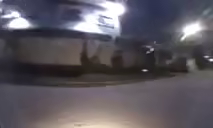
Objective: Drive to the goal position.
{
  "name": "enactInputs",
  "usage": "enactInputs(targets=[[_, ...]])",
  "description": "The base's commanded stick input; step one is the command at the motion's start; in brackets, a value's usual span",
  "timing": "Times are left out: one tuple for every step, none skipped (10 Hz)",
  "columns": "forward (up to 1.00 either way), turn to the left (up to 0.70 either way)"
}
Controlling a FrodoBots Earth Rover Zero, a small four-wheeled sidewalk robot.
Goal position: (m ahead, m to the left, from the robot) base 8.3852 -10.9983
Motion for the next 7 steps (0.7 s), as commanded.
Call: enactInputs(targets=[[0.0,-1.0],[0.0,-1.0],[0.0,-0.8],[0.65,-0.26],[0.98,0.0],[0.99,0.0],[0.99,0.0]])
